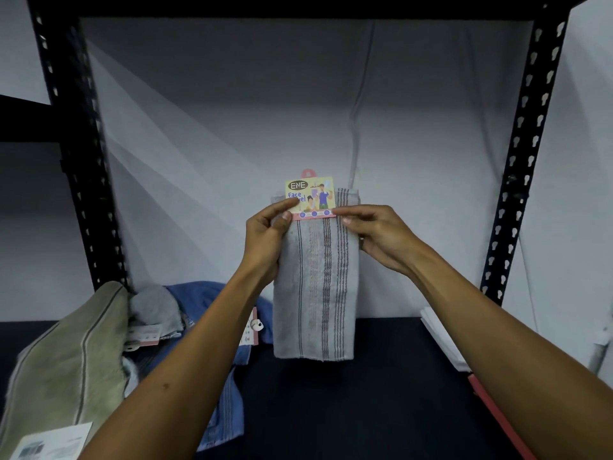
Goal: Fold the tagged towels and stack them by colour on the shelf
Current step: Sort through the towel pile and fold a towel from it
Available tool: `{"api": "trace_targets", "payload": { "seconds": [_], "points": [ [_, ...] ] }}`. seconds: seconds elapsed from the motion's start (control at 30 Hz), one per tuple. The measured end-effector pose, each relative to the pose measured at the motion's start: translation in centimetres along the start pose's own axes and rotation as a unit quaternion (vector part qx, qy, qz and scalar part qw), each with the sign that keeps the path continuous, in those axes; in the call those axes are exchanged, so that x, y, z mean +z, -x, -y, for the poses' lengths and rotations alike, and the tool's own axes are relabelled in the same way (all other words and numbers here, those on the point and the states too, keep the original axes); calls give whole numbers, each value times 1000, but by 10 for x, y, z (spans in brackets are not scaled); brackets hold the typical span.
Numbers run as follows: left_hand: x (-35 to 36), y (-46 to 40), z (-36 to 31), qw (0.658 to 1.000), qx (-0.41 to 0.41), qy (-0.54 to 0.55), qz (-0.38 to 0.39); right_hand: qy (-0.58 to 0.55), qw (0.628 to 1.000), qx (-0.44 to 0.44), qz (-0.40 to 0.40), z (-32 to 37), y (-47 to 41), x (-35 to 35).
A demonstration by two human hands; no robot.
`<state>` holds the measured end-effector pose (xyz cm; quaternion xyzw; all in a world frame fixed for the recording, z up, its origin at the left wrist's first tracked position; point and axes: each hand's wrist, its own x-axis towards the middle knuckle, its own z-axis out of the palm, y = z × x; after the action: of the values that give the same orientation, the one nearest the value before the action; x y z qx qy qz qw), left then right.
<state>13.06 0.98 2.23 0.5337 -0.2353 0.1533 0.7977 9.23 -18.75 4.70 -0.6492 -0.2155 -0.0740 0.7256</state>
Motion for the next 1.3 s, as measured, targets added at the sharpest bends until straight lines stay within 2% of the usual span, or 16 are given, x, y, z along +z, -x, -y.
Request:
{"api": "trace_targets", "payload": {
  "seconds": [0.1, 0.23, 0.47, 0.67, 0.77, 0.87, 0.97, 1.1, 1.2, 1.3],
  "points": [
    [0, 3, 0, 1000, 1, -22, 21, 60, 998, -3, 14, -1, -3, 4],
    [-2, 9, 1, 998, 10, -31, 62, 142, 987, -51, -47, -2, -6, 7],
    [-25, 50, 53, 966, -95, -138, 197, 39, 985, -65, -156, 3, -14, -6],
    [-55, 90, 101, 962, -195, -111, 155, 27, 975, -25, -220, -10, -3, -33],
    [-62, 94, 101, 965, -202, -104, 131, 27, 967, 10, -252, -24, 9, -50],
    [-71, 89, 92, 960, -253, -69, 96, 16, 954, 52, -294, -49, 29, -67],
    [-81, 87, 87, 931, -341, -83, 99, 19, 941, 110, -318, -85, 52, -79],
    [-94, 95, 95, 857, -450, -158, 195, 37, 925, 213, -313, -128, 70, -87],
    [-97, 99, 96, 814, -473, -226, 251, 46, 908, 312, -278, -146, 78, -80],
    [-96, 97, 92, 796, -459, -286, 272, 131, 881, 374, -258, -149, 77, -73]
  ]
}}
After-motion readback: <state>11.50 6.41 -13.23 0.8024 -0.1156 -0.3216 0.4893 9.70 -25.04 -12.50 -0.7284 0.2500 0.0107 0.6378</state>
